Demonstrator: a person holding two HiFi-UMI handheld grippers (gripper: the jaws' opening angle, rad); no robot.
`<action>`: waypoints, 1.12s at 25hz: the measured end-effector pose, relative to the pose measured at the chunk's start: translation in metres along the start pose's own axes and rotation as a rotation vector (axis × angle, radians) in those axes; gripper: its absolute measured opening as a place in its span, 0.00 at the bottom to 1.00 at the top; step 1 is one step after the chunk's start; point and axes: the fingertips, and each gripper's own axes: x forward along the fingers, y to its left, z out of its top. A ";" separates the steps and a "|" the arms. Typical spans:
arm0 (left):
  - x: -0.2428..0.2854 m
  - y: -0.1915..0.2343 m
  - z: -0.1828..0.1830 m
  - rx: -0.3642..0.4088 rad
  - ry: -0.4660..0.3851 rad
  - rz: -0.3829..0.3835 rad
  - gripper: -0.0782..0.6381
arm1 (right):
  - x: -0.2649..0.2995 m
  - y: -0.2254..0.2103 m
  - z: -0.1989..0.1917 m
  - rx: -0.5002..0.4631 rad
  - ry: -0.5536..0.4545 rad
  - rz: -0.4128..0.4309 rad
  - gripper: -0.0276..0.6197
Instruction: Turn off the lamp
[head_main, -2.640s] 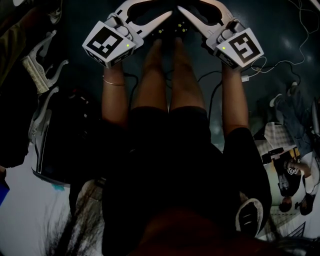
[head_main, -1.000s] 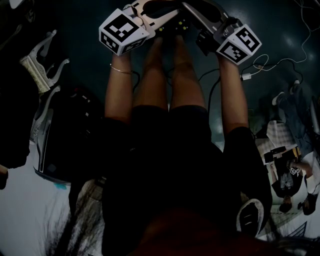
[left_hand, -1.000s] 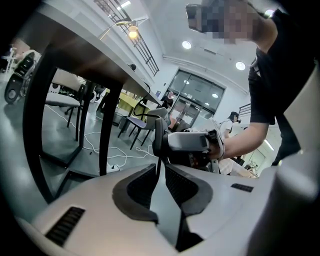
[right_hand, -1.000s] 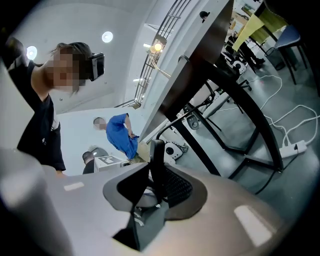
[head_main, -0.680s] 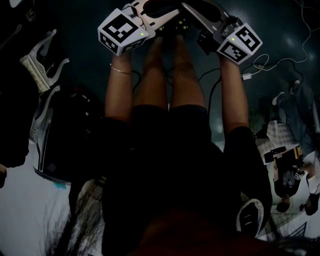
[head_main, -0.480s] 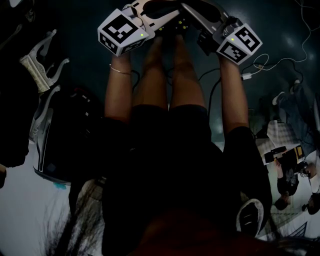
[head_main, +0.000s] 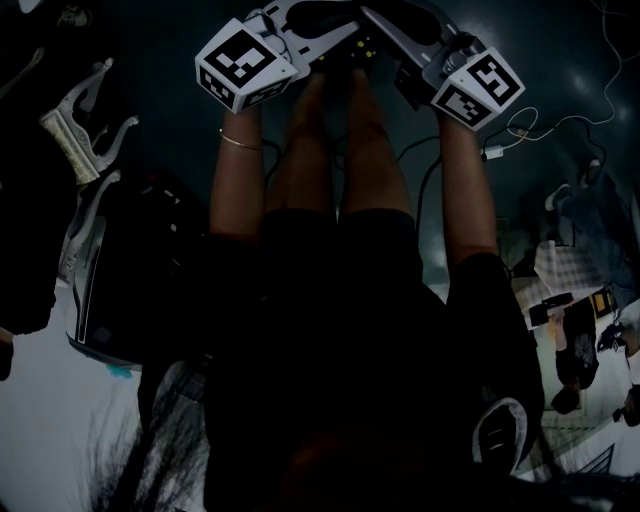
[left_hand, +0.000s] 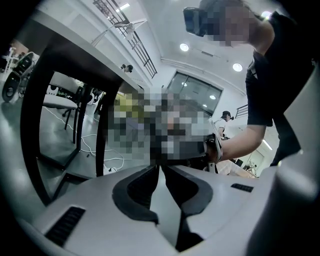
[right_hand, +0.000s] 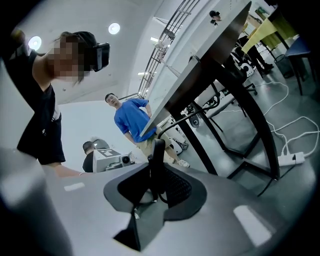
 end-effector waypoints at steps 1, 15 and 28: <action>0.000 0.000 0.000 0.000 -0.002 0.001 0.19 | 0.000 0.000 0.000 0.001 -0.002 0.001 0.16; 0.002 0.002 0.000 -0.014 -0.006 0.003 0.19 | -0.001 -0.002 0.000 0.005 -0.016 -0.002 0.16; 0.005 0.014 -0.015 -0.019 0.044 0.063 0.19 | -0.005 -0.019 -0.011 -0.033 0.031 -0.070 0.16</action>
